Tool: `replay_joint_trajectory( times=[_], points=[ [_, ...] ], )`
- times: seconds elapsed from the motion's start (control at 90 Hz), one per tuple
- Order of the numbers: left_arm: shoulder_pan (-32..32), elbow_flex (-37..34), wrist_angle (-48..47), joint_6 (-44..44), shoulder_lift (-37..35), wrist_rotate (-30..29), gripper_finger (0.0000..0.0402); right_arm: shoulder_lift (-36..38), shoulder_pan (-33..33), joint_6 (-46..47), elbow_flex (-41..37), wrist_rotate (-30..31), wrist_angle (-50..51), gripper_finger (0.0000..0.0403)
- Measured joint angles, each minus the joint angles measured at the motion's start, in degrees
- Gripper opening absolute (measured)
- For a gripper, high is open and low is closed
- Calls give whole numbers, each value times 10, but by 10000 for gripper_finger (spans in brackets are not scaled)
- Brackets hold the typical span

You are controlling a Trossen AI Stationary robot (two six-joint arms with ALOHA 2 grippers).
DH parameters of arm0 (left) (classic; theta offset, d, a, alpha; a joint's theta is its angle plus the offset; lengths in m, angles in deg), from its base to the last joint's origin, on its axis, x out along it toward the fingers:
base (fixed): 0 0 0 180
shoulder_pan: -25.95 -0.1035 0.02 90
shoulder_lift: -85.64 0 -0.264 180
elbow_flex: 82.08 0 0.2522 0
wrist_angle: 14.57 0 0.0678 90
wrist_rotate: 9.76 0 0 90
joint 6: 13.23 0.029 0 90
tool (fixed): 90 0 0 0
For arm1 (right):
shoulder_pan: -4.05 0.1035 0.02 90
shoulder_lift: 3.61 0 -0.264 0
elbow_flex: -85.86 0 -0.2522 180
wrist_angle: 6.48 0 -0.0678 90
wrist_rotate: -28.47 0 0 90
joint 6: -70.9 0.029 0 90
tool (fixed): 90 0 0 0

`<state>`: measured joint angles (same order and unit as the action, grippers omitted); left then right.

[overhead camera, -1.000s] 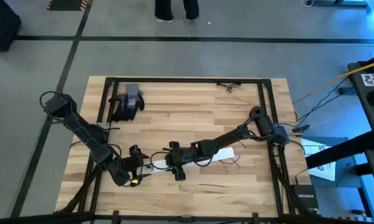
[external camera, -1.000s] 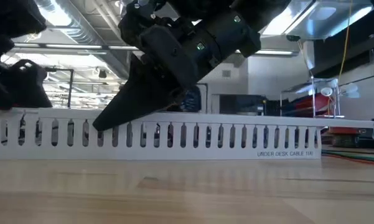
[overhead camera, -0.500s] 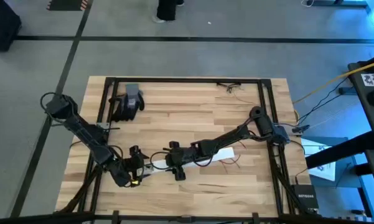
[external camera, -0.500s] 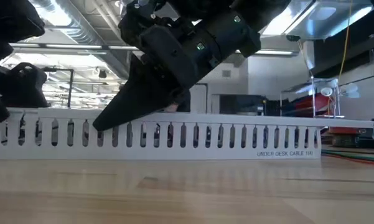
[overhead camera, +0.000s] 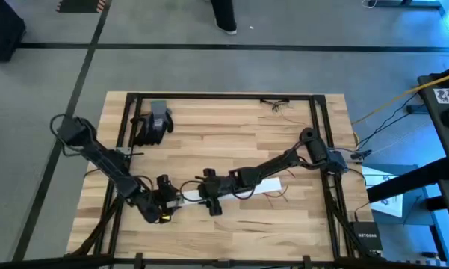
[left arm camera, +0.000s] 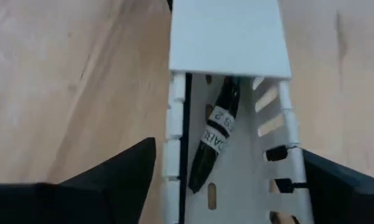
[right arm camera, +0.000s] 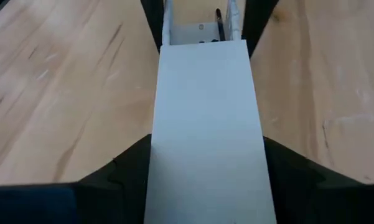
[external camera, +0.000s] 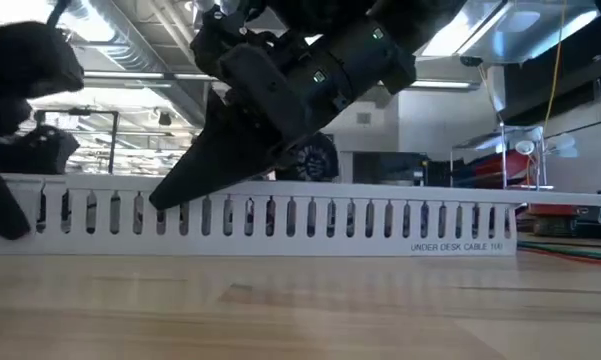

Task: Ziptie cables
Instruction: Close the white cable duct

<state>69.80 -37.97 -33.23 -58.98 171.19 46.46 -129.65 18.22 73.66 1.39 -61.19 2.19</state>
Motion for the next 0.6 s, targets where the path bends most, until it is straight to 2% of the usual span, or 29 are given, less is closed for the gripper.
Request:
replay_joint_trajectory(
  times=[0.122, 0.289, 0.6],
  points=[
    [-8, 0, 20, 12, 3, 6, 269, 0, -1, 0, 0, -25, -23, 230],
    [-19, 0, 33, 29, 3, 5, 242, -3, -4, 8, 0, -9, -40, 230],
    [-30, -1, 46, 36, 13, 8, 237, -11, -3, 18, -2, -11, -65, 230]
  ],
)
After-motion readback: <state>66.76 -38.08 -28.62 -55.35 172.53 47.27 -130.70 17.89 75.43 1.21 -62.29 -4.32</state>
